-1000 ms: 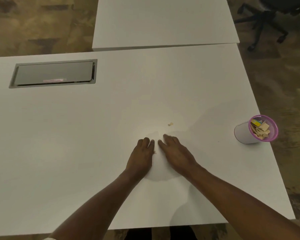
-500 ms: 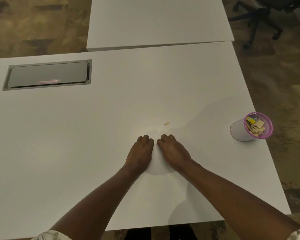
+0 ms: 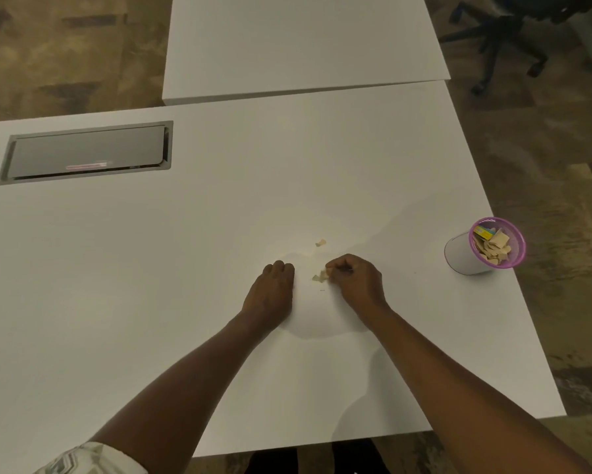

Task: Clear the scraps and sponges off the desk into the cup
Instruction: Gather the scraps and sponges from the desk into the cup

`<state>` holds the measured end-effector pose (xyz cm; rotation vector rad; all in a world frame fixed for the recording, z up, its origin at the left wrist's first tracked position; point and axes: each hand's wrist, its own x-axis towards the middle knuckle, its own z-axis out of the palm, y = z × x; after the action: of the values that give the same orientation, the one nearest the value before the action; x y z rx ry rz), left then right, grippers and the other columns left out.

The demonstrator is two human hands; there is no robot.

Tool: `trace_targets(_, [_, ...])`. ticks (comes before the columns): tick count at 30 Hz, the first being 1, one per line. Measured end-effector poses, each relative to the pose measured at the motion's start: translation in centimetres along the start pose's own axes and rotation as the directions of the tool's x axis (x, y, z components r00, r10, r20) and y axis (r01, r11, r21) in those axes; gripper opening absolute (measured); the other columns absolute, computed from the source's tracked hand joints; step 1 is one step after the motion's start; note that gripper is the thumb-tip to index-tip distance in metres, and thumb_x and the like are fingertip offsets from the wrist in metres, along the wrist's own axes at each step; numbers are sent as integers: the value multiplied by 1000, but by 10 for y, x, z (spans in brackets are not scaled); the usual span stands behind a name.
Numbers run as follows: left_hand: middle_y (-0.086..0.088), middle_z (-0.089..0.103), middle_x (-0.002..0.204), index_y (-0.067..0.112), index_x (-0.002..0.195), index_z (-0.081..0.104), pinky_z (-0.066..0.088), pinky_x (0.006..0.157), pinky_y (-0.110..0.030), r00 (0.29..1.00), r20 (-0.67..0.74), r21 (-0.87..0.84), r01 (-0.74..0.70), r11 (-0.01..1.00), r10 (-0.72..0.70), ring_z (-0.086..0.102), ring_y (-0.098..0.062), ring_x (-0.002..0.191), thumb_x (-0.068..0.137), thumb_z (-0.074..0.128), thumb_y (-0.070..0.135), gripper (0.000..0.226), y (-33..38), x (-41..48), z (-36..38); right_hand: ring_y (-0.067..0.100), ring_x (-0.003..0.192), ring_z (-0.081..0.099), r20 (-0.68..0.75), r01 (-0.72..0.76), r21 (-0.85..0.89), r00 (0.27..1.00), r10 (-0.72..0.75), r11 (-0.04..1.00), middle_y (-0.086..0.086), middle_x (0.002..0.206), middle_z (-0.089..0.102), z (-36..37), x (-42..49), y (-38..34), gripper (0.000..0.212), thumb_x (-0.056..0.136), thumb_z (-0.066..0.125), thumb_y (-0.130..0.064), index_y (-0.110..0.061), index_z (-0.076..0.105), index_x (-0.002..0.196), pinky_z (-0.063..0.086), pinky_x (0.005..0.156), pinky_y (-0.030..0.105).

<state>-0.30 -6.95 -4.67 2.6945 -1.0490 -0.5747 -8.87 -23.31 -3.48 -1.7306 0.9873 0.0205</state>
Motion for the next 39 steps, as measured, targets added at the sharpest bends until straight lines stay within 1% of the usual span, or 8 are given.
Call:
trace_targets(7, [-2, 53, 82, 13, 81, 43, 32, 65, -33, 976, 3, -381, 201, 902, -216, 52, -28, 80, 97, 44, 9, 17, 10, 10, -10, 8, 75, 73, -10, -115, 283, 992, 123, 952, -4, 84, 76, -32, -4, -1, 7, 85, 73, -11, -16, 76, 89, 53, 76, 21])
trace_targets(14, [11, 69, 94, 11, 90, 58, 43, 61, -24, 955, 33, -584, 257, 769, -294, 62, -7, 77, 96, 45, 16, 15, 62, 30, -39, 13, 79, 74, -90, -42, 313, 993, 74, 949, -2, 85, 76, -75, -5, -2, 7, 84, 74, -13, -19, 76, 86, 55, 83, 27])
trace_targets(16, [4, 73, 99, 13, 89, 58, 48, 67, -29, 967, 12, -604, 210, 769, -254, 65, -18, 86, 94, 46, 17, 13, 87, 40, -46, 14, 80, 74, -133, 5, 315, 990, 39, 949, -2, 84, 76, -93, -6, -4, 9, 85, 73, -11, -19, 76, 86, 55, 82, 28])
trace_targets(20, [-1, 71, 91, 14, 88, 60, 43, 65, -27, 991, -25, -617, 86, 782, -129, 62, -19, 82, 92, 54, 20, 9, 151, 60, -59, 13, 81, 71, -267, 94, 278, 963, -17, 956, -4, 84, 74, -143, -6, 0, 16, 87, 69, -6, -22, 74, 87, 51, 74, 21])
trace_targets(23, [1, 66, 83, 17, 82, 56, 39, 59, -24, 999, -51, -623, -28, 781, -5, 57, -18, 76, 90, 56, 16, 8, 202, 74, -63, 1, 78, 67, -414, 122, 126, 908, -59, 985, -8, 88, 74, -181, -6, 10, 11, 86, 70, -12, -22, 74, 89, 47, 74, 14])
trace_targets(26, [-7, 66, 82, 15, 77, 51, 36, 61, -28, 993, -83, -606, -121, 786, 89, 57, -25, 76, 87, 52, 7, 13, 249, 86, -57, 5, 77, 66, -520, 101, 53, 852, -59, 993, -1, 89, 74, -212, -5, 17, 10, 84, 70, -11, -19, 73, 88, 47, 70, 10])
trace_targets(32, [-16, 68, 94, 10, 84, 57, 47, 69, -37, 995, -53, -547, -97, 831, 81, 61, -34, 88, 91, 49, 11, 11, 301, 109, -37, 18, 82, 68, -517, 70, -124, 847, -125, 990, 3, 92, 72, -239, 7, 30, 12, 87, 66, -7, -15, 74, 93, 56, 76, 29])
trace_targets(39, [-13, 72, 91, 6, 89, 71, 55, 73, -40, 995, -48, -484, -103, 869, 91, 65, -31, 84, 92, 52, 10, 20, 307, 119, -29, 18, 86, 68, -482, 71, -202, 861, -162, 977, 4, 99, 74, -249, 10, 32, 23, 92, 58, -6, -11, 74, 107, 48, 73, 20])
